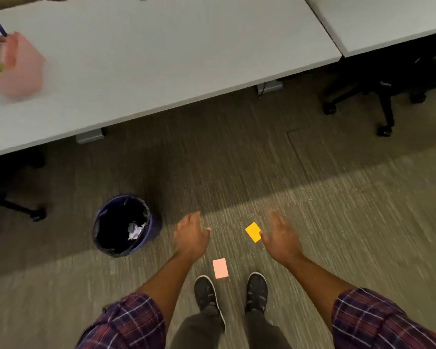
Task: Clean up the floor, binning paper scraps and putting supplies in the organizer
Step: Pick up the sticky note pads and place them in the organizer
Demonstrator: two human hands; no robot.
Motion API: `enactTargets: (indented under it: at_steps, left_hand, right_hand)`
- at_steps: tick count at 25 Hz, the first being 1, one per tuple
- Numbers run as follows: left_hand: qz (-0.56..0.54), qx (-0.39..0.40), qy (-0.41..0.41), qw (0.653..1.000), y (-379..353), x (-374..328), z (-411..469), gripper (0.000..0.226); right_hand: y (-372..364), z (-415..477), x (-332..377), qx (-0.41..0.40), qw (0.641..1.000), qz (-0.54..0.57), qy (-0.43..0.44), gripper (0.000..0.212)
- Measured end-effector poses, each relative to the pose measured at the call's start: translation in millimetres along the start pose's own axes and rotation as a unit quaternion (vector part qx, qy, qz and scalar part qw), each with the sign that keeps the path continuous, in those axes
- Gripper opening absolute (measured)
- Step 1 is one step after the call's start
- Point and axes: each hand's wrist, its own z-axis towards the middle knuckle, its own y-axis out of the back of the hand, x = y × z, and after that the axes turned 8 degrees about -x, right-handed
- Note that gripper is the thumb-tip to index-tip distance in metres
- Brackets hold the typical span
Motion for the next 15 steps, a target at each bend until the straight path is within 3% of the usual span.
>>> enactTargets:
  at_steps: [3, 9, 15]
  left_hand:
    - [-0.019, 0.014, 0.046, 0.999, -62, 31, 2, 0.062]
    - [-0.022, 0.060, 0.036, 0.997, -211, 104, 40, 0.066]
    - [-0.037, 0.072, 0.053, 0.995, -356, 162, 76, 0.057]
  right_hand:
    - [-49, 1, -45, 0.018, 0.999, 0.002, -0.032, 0.060]
    - [-181, 17, -134, 0.048, 0.998, -0.012, -0.037, 0.070]
    - [-306, 62, -212, 0.055, 0.994, -0.041, -0.083, 0.062]
